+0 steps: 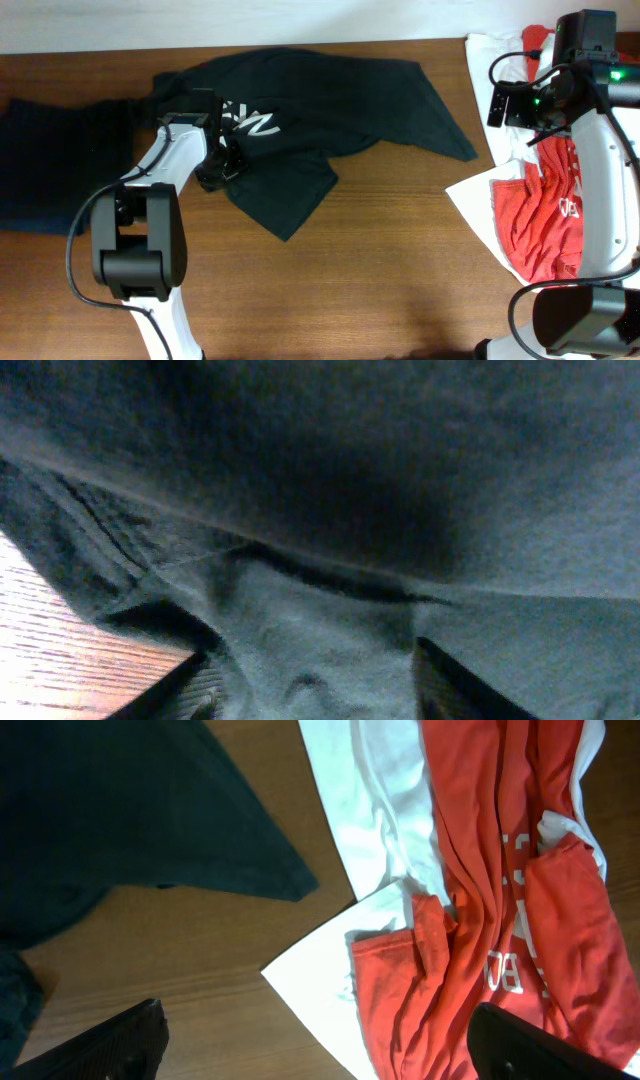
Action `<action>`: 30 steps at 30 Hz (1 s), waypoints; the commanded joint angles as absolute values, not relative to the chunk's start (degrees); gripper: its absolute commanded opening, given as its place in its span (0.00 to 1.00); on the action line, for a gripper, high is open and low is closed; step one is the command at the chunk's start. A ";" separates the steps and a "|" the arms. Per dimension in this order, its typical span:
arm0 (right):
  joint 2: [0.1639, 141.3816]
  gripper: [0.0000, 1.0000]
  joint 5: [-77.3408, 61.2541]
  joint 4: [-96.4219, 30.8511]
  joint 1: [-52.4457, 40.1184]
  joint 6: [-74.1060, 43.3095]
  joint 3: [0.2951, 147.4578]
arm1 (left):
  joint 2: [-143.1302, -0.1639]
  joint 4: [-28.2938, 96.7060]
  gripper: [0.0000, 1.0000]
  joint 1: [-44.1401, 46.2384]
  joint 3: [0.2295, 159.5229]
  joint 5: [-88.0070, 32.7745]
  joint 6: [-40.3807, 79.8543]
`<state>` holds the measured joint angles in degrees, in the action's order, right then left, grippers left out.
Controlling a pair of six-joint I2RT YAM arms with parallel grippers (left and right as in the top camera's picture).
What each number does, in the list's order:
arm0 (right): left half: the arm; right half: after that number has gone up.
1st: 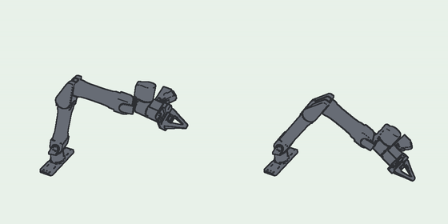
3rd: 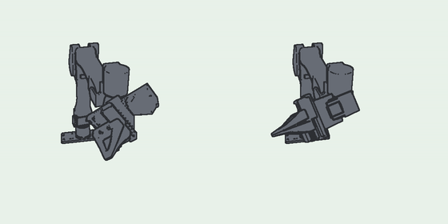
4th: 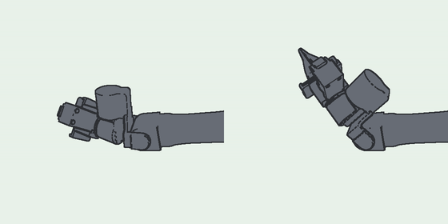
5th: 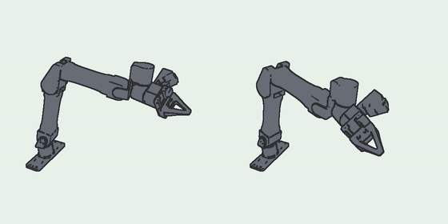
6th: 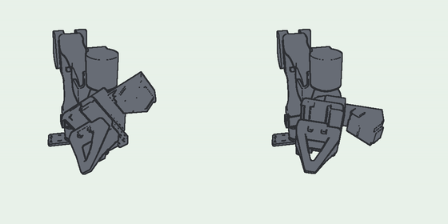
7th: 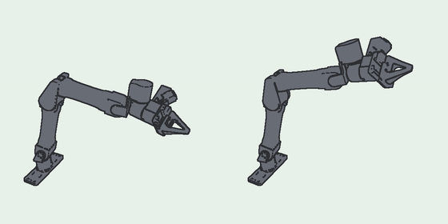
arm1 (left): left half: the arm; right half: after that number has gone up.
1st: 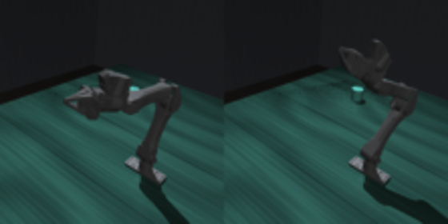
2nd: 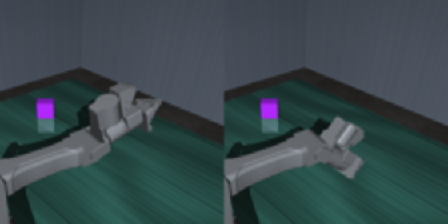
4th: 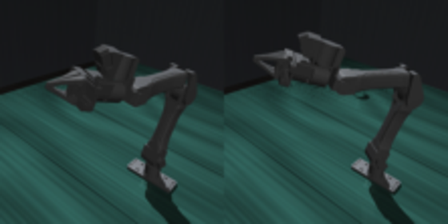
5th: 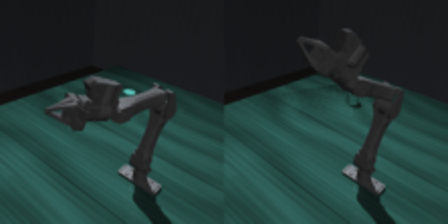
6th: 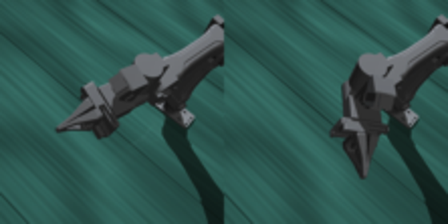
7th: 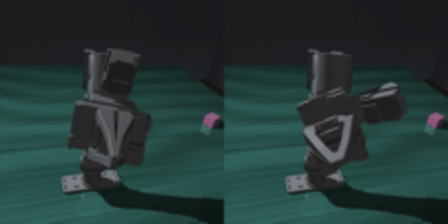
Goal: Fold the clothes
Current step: 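Drag the black t-shirt leftward onto the table center with the left gripper, then grasp the t-shirt's right edge with the right gripper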
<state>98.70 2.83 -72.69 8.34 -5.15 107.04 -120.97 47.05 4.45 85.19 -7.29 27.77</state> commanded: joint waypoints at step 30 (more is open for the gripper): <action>128.97 0.71 -9.82 -48.47 -5.15 -3.90 96.03 | -116.38 71.29 0.00 -14.79 86.41 -0.40 16.19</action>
<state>125.99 -11.44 -49.41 -3.73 -3.84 96.18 -117.95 70.96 -14.55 85.93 -1.89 16.86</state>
